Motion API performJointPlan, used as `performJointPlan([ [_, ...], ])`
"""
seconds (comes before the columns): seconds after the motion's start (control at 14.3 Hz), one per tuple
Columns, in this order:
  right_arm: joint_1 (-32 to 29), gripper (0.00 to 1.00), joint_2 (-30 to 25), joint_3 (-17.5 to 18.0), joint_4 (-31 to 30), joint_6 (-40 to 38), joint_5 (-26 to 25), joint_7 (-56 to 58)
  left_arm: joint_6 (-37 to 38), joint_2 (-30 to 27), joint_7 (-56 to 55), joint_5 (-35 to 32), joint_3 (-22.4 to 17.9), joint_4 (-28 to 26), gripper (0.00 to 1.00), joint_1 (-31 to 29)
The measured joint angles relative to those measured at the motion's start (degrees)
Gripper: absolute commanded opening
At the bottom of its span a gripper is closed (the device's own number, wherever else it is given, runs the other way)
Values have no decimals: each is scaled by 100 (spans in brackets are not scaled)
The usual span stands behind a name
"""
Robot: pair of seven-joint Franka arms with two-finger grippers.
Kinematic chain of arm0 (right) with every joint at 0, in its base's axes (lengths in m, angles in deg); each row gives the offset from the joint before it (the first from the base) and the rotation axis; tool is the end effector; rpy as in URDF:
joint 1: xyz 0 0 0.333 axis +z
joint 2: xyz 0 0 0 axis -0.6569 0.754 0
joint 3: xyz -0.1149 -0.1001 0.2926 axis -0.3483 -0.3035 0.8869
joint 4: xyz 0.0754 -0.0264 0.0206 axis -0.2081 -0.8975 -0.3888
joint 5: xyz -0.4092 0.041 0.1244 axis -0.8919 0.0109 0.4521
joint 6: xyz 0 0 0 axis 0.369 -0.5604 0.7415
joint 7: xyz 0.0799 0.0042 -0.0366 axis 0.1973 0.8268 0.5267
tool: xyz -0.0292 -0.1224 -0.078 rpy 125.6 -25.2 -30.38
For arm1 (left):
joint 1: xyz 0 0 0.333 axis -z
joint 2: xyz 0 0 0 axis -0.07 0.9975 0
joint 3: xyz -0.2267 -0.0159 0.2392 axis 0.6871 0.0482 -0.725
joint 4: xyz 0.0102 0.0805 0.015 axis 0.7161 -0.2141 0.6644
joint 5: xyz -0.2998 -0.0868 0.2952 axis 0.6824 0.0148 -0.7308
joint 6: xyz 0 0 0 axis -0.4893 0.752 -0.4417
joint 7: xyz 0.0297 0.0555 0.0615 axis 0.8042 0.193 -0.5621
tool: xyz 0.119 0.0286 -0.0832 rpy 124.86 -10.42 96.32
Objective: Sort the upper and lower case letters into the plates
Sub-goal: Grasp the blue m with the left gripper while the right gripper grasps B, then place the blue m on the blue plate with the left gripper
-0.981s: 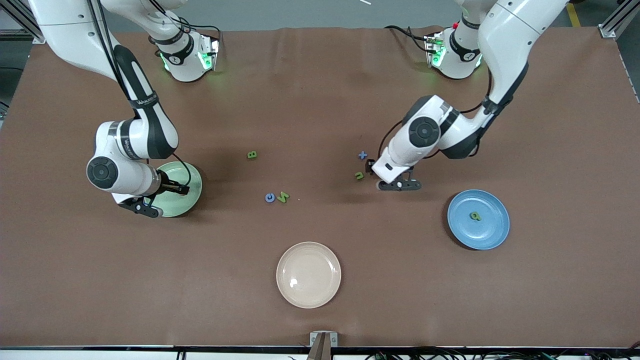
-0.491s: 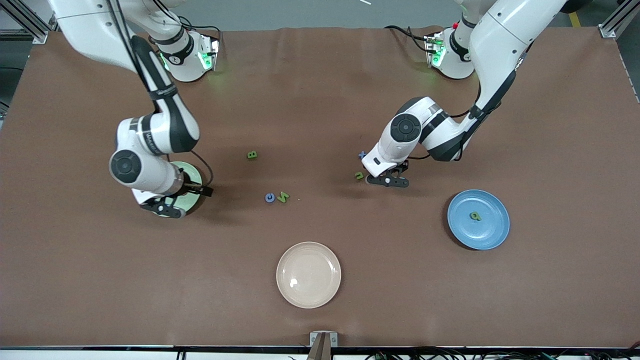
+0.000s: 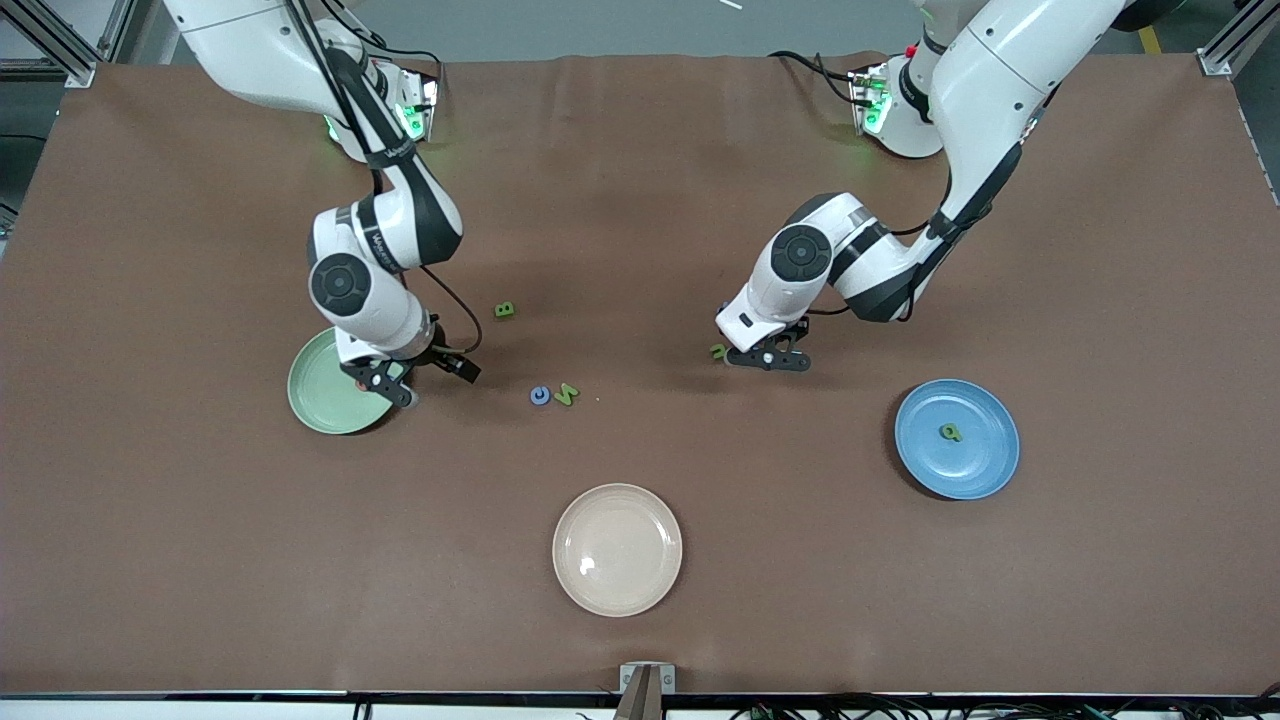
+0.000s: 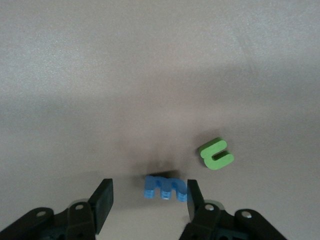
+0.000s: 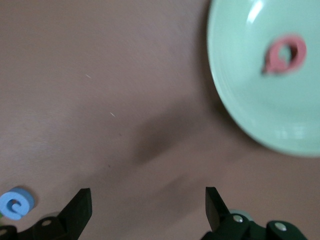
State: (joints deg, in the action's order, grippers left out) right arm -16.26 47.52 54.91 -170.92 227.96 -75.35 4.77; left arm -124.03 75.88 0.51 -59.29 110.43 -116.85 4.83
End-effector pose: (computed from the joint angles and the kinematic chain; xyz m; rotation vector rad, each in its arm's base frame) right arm 0.5284 0.2194 0.1576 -2.9720 1.0088 0.1376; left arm 0.4814 -0.3645 0.1364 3.1104 -0.1765 -0.1386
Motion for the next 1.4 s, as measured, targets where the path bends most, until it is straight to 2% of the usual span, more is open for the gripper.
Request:
performJointPlan([
  [0.21,370,97,-13,1,-121,40,-2,-1516,0,4,-23,0,0,-1,67,81],
  [0.42,706,96,-18,2,-269,252,-2,-2563,0,24,-35,0,0,-2,67,108],
  [0.7,895,88,-18,2,-815,913,-2,-3148,0,104,-35,0,-2,-3,65,114],
  [1.05,1085,81,-18,2,-879,953,-1,-3583,0,130,-35,-1,-2,-3,60,126],
  [1.26,1229,65,-19,2,-879,953,-1,-3754,0,158,-35,-1,-3,-2,57,126],
  [1.4,1258,58,-18,2,-889,950,-1,-3788,0,177,-35,-1,-7,9,57,126],
])
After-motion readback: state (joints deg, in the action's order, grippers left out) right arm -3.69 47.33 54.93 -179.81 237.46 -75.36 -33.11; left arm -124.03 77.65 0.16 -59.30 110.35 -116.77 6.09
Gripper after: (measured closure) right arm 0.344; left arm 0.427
